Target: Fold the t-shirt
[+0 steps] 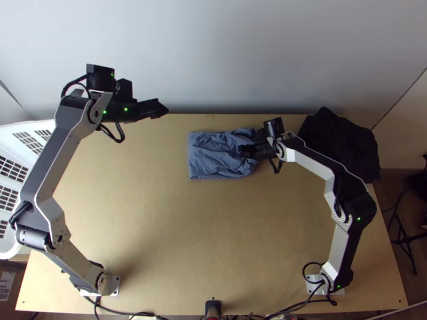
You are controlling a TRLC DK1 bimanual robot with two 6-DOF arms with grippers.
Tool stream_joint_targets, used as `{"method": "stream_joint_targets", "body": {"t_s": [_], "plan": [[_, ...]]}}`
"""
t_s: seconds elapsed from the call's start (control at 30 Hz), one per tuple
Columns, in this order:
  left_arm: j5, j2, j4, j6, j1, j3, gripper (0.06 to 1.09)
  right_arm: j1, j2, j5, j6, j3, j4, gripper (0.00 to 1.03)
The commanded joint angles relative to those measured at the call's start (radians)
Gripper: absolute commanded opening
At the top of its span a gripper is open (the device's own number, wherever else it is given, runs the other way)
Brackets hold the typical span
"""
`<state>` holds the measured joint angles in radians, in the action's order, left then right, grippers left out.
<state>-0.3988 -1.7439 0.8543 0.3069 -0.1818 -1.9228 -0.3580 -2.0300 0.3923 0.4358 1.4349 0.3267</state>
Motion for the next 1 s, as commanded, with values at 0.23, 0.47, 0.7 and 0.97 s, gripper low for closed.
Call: {"method": "stream_joint_targets", "body": {"t_s": [0.23,0.47,0.7,0.97], "plan": [[-0.011,0.058,0.0,-0.037,0.051,0.127,1.04,0.087,0.234,-0.113,-0.104,0.073,0.063,0.03],[-0.029,0.127,-0.072,-0.026,0.044,0.289,1.04,0.211,0.304,-0.112,-0.183,0.125,0.127,0.03],[-0.029,0.158,-0.129,0.006,0.051,0.381,1.04,0.341,0.337,-0.112,-0.243,0.186,0.152,0.03],[-0.029,0.178,-0.152,0.011,0.042,0.416,1.04,0.493,0.231,-0.11,-0.275,0.392,0.147,0.03]]}}
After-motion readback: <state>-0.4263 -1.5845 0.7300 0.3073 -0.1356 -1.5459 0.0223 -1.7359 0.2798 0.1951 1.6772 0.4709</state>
